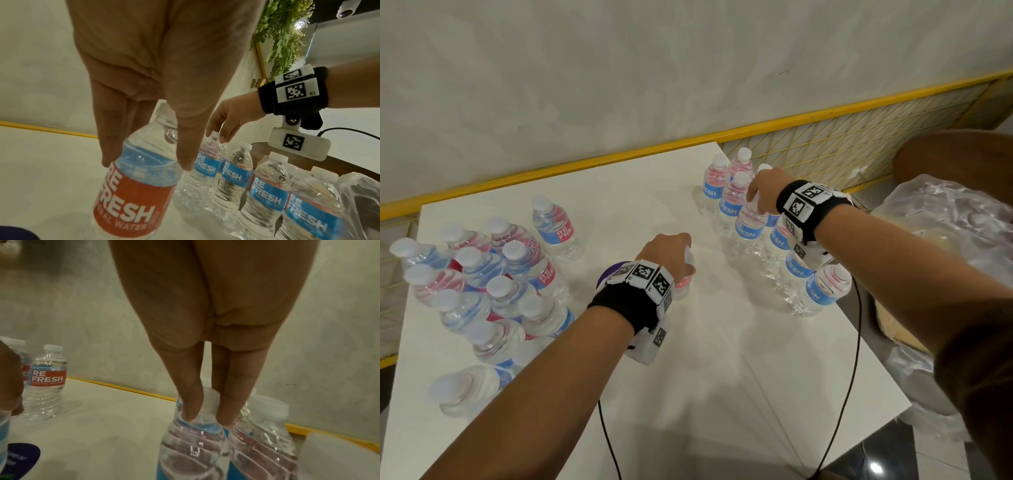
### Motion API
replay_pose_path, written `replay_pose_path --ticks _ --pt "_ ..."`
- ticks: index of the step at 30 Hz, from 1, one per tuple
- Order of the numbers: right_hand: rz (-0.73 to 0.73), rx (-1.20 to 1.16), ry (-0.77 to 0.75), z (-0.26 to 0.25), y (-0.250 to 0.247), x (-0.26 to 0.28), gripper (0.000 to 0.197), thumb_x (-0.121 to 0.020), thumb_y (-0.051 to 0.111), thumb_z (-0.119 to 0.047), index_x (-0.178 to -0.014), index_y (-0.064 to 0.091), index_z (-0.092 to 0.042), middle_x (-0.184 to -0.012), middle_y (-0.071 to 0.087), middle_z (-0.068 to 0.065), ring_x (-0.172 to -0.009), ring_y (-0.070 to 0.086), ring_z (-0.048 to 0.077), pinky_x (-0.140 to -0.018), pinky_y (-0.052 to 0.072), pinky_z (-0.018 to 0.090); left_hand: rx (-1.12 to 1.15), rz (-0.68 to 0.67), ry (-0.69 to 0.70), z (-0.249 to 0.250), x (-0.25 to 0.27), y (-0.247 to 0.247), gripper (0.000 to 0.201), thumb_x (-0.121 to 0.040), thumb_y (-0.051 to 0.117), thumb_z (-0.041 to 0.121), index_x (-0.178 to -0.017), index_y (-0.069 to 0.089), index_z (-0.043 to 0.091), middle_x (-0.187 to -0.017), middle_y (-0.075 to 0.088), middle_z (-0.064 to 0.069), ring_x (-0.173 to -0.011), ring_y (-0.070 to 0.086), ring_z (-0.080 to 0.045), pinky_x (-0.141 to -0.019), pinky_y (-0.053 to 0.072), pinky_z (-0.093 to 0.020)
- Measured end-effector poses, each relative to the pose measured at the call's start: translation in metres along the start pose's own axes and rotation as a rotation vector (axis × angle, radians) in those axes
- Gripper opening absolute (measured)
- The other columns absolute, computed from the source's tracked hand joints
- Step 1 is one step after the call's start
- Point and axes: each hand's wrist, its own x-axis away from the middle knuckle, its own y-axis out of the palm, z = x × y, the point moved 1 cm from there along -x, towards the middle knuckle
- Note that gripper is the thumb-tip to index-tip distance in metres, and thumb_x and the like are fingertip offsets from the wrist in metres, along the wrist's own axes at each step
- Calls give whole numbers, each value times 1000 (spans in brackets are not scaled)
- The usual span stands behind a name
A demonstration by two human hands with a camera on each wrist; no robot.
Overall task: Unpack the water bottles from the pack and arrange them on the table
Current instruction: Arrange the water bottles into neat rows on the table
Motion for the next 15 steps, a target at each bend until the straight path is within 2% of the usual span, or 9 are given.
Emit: replay_pose_path --ticks 2,4,6,8,10,12,15 --pt "20 36 0 -4 -2 5 38 -87 61 -14 -125 59 -10 -125 55 14 -114 53 30 -93 48 34 14 -68 16 -4 1 -2 57 -85 64 34 -135 40 21 -126 55 -8 -112 55 -29 -89 46 -34" --pt "135 15 -30 -16 -5 14 42 -87 59 -18 -128 53 -12 -126 51 16 -115 50 33 -95 47 38 11 -110 9 -14 3 -11 72 -83 66 39 -143 29 22 -135 49 -7 -121 51 -28 -94 43 -34" --pt "196 -81 -150 -39 -4 29 46 -86 60 -26 -130 50 -16 -125 51 14 -114 50 33 -96 45 39 -33 -100 -35 -31 7 -28 81 -82 69 37 -147 23 23 -141 45 -8 -124 49 -27 -95 42 -34" --pt "81 -171 -331 -68 1 49 48 -88 60 -37 -131 50 -18 -123 56 10 -111 54 27 -91 42 30 -89 -80 -105 -53 15 -49 80 -80 71 33 -146 27 22 -143 44 -7 -125 49 -26 -96 43 -34" --pt "-29 -166 -446 -97 9 68 52 -89 57 -46 -133 48 -20 -123 57 8 -112 53 25 -87 39 29 -196 -90 -193 -74 25 -67 72 -80 72 30 -141 36 19 -142 45 -4 -126 47 -24 -98 41 -32" --pt "-69 -111 -481 -116 17 75 54 -89 54 -49 -134 48 -19 -124 55 9 -116 49 26 -91 39 31 -297 -128 -258 -93 38 -77 65 -79 73 30 -136 44 16 -137 49 -3 -124 47 -22 -92 40 -26" --pt "-35 -51 -450 -126 21 73 45 -92 55 -39 -124 56 -8 -123 57 12 -117 49 27 -92 41 33 -379 -213 -323 -114 55 -79 58 -76 77 29 -127 55 13 -128 57 -4 -115 54 -21 -80 37 -22"
